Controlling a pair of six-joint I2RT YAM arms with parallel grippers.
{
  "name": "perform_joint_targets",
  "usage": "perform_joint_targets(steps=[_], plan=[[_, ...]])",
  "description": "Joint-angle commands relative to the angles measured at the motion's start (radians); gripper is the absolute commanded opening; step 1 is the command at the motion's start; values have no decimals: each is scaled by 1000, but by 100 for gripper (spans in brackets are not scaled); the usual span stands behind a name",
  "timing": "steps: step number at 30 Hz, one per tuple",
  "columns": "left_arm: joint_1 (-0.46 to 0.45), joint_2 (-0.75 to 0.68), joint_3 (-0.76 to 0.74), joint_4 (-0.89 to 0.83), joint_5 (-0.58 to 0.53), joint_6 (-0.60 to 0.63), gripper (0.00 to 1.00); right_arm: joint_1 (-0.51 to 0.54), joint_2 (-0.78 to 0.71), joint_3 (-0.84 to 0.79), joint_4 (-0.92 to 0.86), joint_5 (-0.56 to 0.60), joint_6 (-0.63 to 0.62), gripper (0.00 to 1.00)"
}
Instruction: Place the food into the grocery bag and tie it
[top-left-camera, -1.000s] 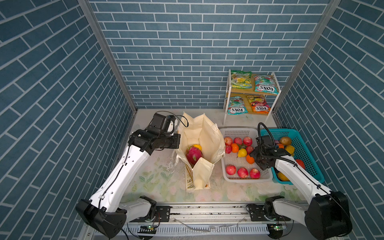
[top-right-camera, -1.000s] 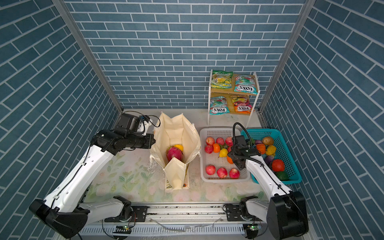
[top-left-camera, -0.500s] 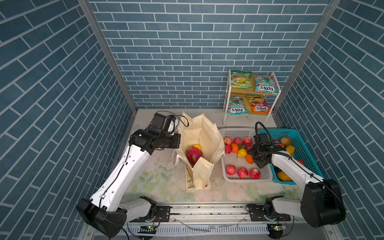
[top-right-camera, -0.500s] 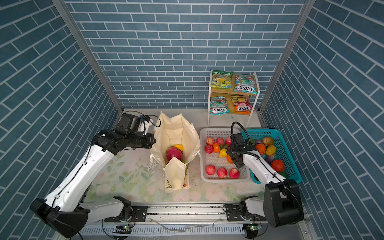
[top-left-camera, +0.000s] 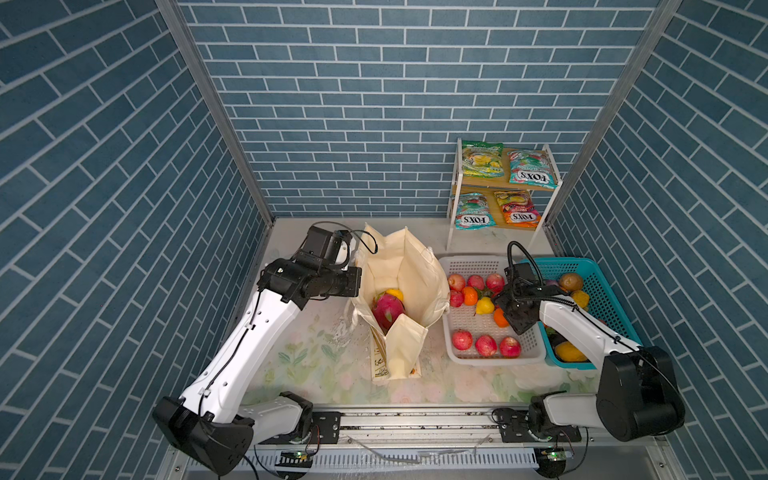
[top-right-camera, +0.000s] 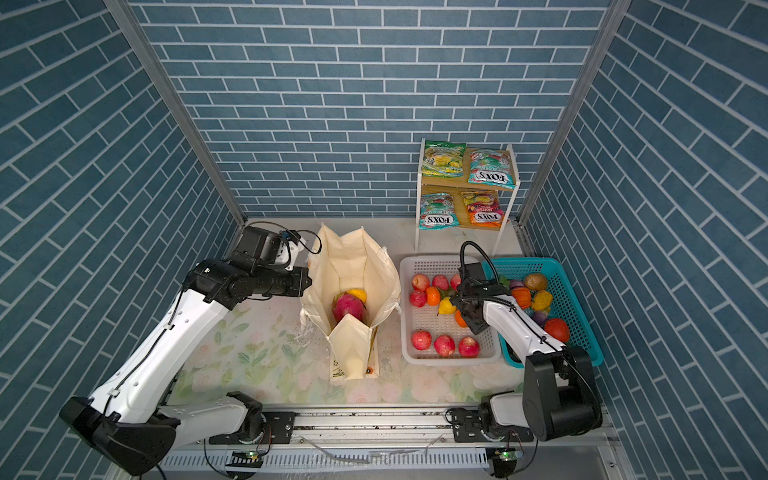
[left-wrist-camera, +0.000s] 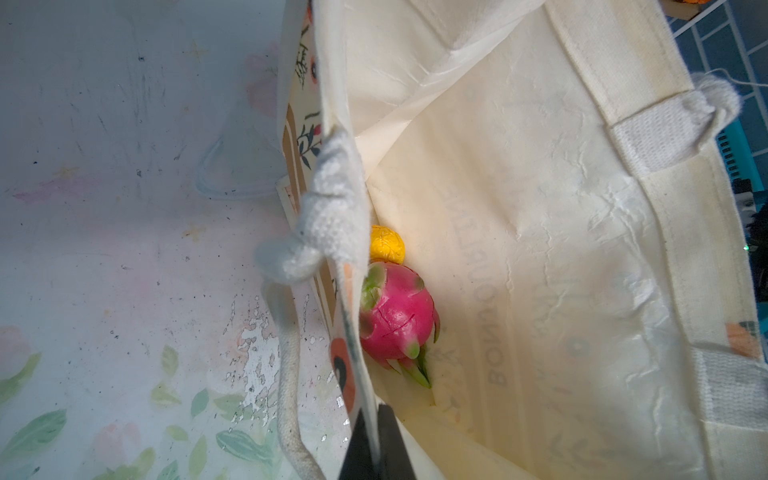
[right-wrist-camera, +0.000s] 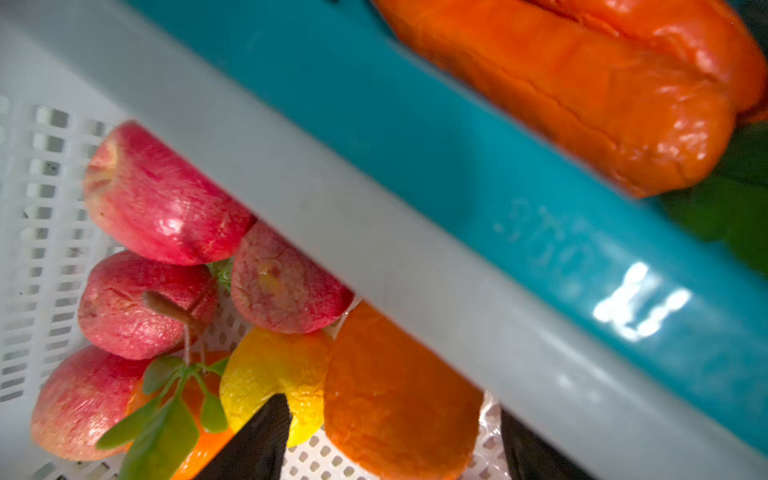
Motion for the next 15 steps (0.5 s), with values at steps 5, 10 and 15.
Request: perform_joint_targets(steps=[5, 10, 15], plan=[[-4, 7, -5, 16, -2, 14, 0, -4, 32, -2, 1, 31, 42, 78], [-4, 3, -7, 15, -4, 14, 0, -4, 48, -16, 18, 36, 46, 74], [-3, -1, -9, 14, -8, 14, 0, -4, 47, -20, 26, 44, 48, 70]])
